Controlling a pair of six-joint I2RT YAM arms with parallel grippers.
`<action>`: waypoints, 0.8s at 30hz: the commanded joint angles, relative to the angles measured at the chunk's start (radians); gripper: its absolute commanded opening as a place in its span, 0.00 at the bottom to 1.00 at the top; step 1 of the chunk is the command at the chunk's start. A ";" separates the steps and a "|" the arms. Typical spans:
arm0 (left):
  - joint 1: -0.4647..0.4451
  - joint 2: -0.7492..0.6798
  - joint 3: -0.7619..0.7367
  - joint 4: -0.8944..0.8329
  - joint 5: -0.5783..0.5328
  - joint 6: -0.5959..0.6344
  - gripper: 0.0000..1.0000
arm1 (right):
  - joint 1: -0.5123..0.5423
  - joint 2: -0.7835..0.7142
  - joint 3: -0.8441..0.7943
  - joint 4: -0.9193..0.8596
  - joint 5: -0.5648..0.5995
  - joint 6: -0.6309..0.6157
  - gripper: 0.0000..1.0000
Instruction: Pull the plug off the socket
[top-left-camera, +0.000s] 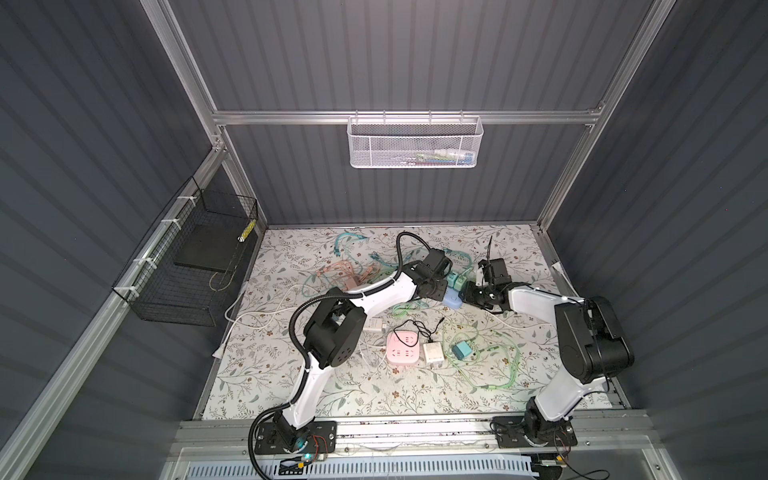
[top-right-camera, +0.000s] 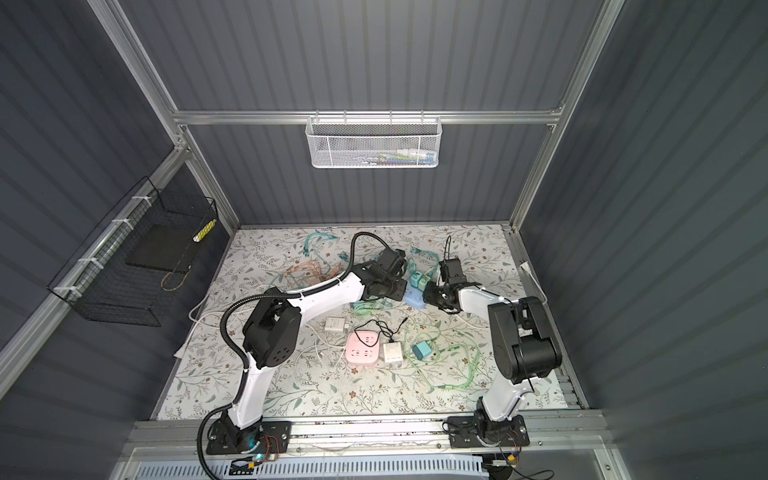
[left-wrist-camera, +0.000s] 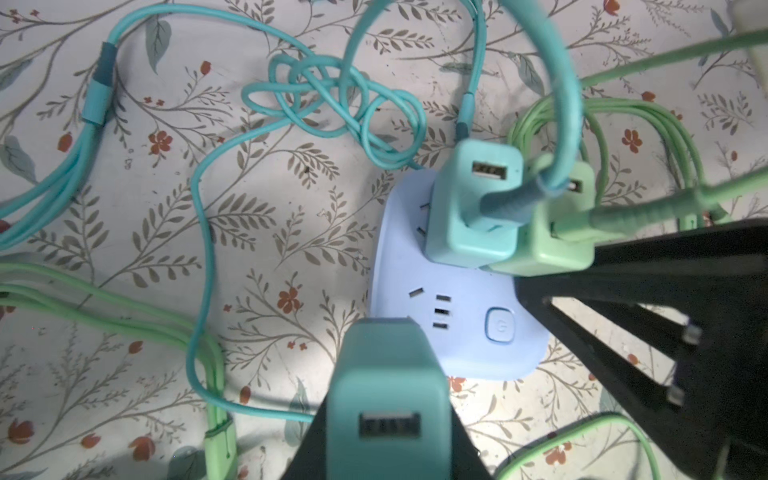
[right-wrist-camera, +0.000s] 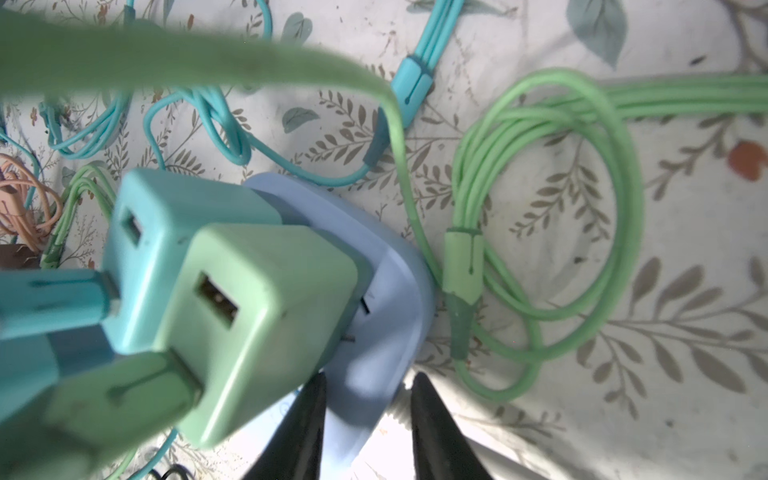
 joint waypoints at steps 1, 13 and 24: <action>0.013 -0.051 -0.028 0.044 0.031 -0.021 0.00 | 0.002 0.026 -0.036 -0.085 -0.007 0.003 0.38; 0.087 -0.078 -0.089 0.121 0.132 -0.058 0.00 | -0.001 -0.008 -0.041 -0.066 -0.027 0.014 0.41; 0.126 -0.031 -0.076 0.130 0.272 -0.073 0.00 | -0.001 -0.043 -0.049 -0.048 -0.062 0.005 0.43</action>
